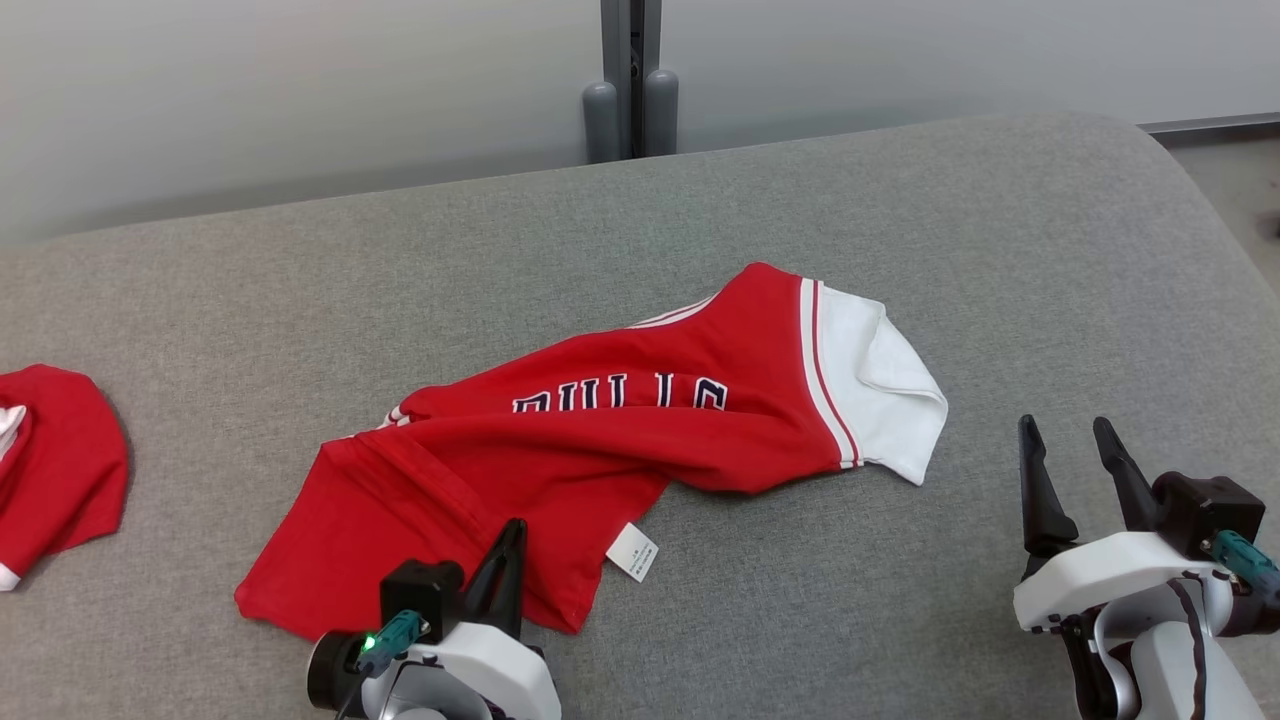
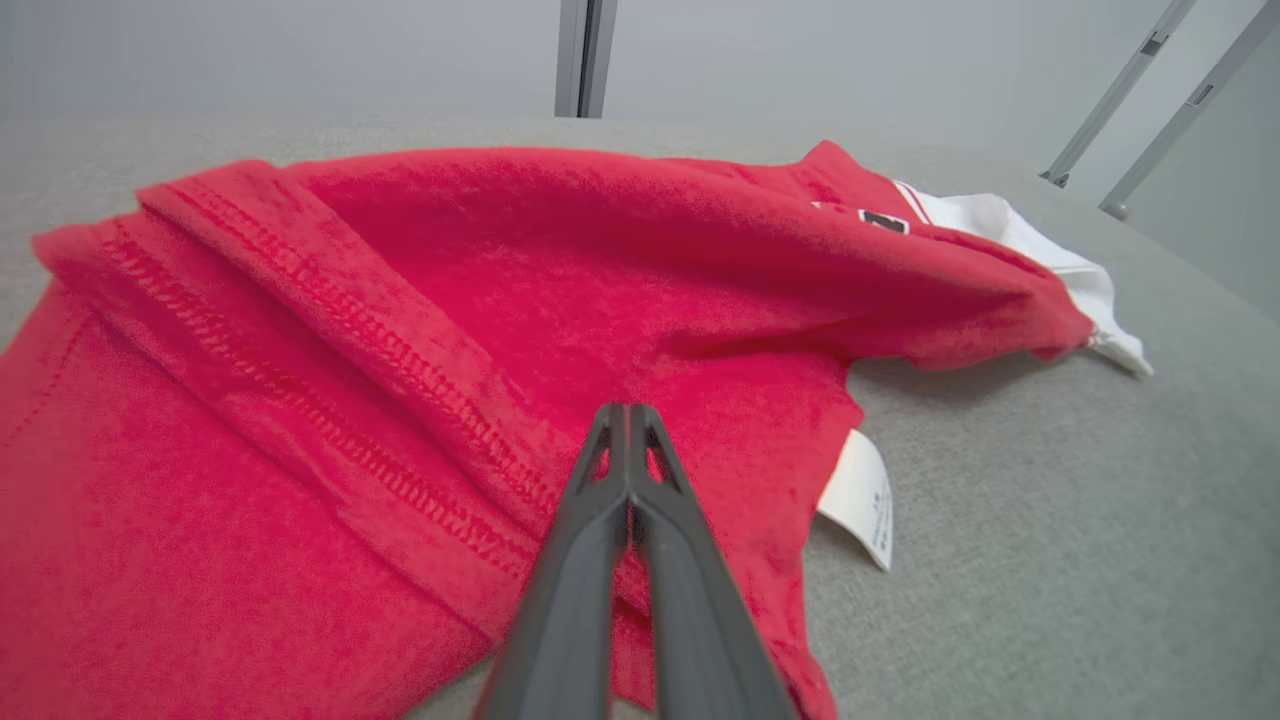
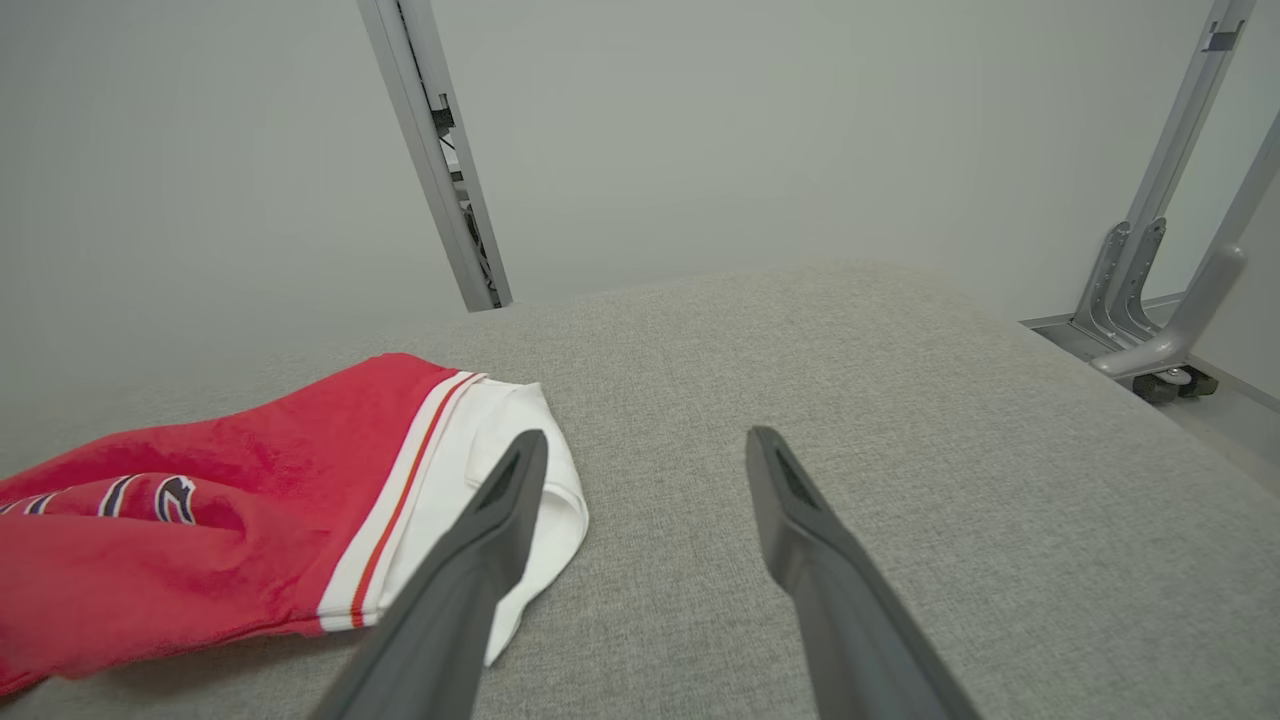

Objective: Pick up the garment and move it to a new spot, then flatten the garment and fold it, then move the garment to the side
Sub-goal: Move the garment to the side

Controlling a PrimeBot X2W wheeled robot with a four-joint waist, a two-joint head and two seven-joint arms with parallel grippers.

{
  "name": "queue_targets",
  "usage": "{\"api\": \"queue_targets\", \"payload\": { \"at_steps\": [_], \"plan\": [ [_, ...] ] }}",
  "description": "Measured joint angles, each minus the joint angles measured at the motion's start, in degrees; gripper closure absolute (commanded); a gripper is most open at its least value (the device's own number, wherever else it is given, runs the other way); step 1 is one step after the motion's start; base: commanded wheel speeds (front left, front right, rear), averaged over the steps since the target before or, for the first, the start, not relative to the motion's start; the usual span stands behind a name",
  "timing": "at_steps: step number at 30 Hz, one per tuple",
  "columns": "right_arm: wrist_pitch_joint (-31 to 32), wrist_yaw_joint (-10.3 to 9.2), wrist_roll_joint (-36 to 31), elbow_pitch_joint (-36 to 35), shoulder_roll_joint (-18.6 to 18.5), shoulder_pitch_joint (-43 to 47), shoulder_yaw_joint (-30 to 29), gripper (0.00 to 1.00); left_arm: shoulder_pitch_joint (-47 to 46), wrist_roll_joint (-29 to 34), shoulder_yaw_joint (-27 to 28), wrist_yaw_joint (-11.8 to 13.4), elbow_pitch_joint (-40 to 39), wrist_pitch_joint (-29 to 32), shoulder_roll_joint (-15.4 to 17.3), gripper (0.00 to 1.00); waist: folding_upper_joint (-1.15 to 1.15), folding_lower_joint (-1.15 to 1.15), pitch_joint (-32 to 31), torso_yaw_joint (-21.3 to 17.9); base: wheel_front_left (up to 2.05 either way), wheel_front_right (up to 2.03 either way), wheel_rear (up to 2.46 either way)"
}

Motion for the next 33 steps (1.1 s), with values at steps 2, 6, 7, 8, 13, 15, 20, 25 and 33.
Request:
{"api": "queue_targets", "payload": {
  "at_steps": [2, 6, 7, 8, 13, 15, 20, 25, 33],
  "plan": [
    [0.0, 0.00, 0.0, 0.1, 0.0, -0.2, 0.0, 0.00, -0.5, 0.0, -0.7, 0.3, -0.2, 0.0, 0.0, 0.00, 0.00, 0.00, 0.1, -0.1, 0.00, 0.00, 0.00],
    [0.0, 0.00, 0.0, 0.6, 0.0, -0.3, -0.3, 0.00, -1.4, -0.2, -3.2, 1.8, 1.9, 0.0, 0.0, 0.00, 0.00, 0.00, 0.5, -0.5, 0.00, 0.00, 0.00],
    [0.0, 0.00, 0.0, 0.7, 0.0, -0.3, -0.4, 0.00, -1.6, -0.4, -3.5, 2.1, 2.1, 0.0, 0.0, 0.00, 0.00, 0.00, 0.6, -0.6, 0.00, 0.00, 0.00],
    [0.0, 0.00, 0.0, 0.9, 0.0, -0.3, -0.5, 0.00, -2.0, -0.3, -4.1, 2.7, 2.7, 0.0, 0.0, 0.00, 0.00, 0.00, 0.6, -0.7, 0.00, 0.00, 0.00],
    [0.0, 0.00, 0.0, 1.4, 0.0, -0.3, -1.2, 0.00, -2.5, -0.2, -4.8, 4.4, 4.4, 0.0, 0.0, 0.00, 0.00, 0.00, 0.9, -0.7, 0.00, 0.00, 0.00],
    [0.0, 0.00, 0.0, 1.5, 0.0, -0.3, -1.4, 0.00, -2.5, 0.0, -5.0, 4.8, 5.1, 0.0, 0.0, 0.00, 0.00, 0.00, 1.0, -0.4, 0.00, 0.00, 0.00],
    [0.0, 0.00, 0.1, 1.9, 0.0, -0.3, -1.3, 0.00, -2.5, 0.0, -5.2, 5.0, 6.2, 0.0, 0.0, 0.12, 0.00, 0.00, 1.1, 0.3, 0.00, 0.00, 0.00],
    [0.0, 0.00, 0.3, 1.8, 0.0, -0.4, -1.3, 0.00, -2.4, -0.5, -4.8, 5.2, 5.6, 0.0, 0.0, 1.00, 0.00, 0.00, 1.2, 1.2, 0.00, 0.00, 0.00],
    [0.0, 0.00, 0.6, 1.9, 0.0, -0.4, -1.3, 0.00, -1.2, 1.4, 0.3, 4.9, 2.2, 0.0, 0.1, 1.00, 0.00, 0.00, 0.3, 2.2, 0.00, 0.00, 0.00]
  ]
}}
